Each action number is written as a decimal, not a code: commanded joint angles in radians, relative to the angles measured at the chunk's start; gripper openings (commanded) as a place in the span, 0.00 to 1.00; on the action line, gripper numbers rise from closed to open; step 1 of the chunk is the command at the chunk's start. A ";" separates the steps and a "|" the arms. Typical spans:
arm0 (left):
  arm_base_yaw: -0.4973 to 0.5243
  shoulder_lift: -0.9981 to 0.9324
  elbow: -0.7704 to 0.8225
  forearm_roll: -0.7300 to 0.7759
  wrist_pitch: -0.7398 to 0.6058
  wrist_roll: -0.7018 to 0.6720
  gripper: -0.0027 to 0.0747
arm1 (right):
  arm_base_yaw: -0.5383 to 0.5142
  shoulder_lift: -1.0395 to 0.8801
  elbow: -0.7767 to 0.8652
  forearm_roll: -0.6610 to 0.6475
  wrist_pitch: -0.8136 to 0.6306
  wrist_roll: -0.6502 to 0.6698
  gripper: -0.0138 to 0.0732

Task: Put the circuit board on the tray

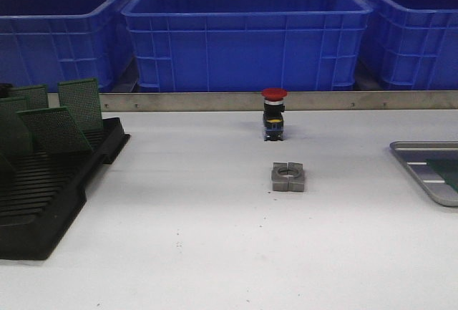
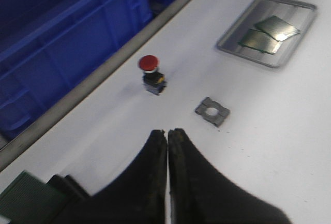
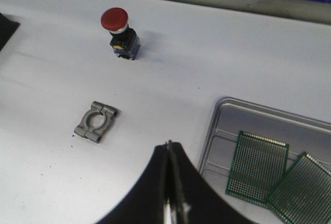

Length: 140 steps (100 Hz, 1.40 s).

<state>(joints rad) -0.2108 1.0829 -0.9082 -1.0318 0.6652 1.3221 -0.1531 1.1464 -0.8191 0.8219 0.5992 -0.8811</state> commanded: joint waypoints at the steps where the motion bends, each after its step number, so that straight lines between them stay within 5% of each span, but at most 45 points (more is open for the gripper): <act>1: 0.016 -0.079 0.027 -0.053 -0.123 -0.076 0.01 | 0.050 -0.102 0.042 0.045 -0.145 -0.017 0.09; 20: 0.018 -0.234 0.178 -0.127 -0.307 -0.090 0.01 | 0.184 -0.308 0.221 0.062 -0.349 -0.082 0.09; 38: 0.018 -0.403 0.319 -0.230 -0.443 -0.090 0.01 | 0.236 -0.544 0.348 0.062 -0.384 -0.087 0.09; 81: 0.018 -0.817 0.583 -0.241 -0.463 -0.090 0.01 | 0.236 -1.102 0.554 0.068 -0.342 -0.086 0.09; 140: 0.018 -0.943 0.634 -0.243 -0.463 -0.090 0.01 | 0.236 -1.170 0.583 0.068 -0.311 -0.086 0.09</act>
<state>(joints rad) -0.1936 0.1318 -0.2492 -1.2478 0.2269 1.2420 0.0797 -0.0117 -0.2116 0.8686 0.3313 -0.9567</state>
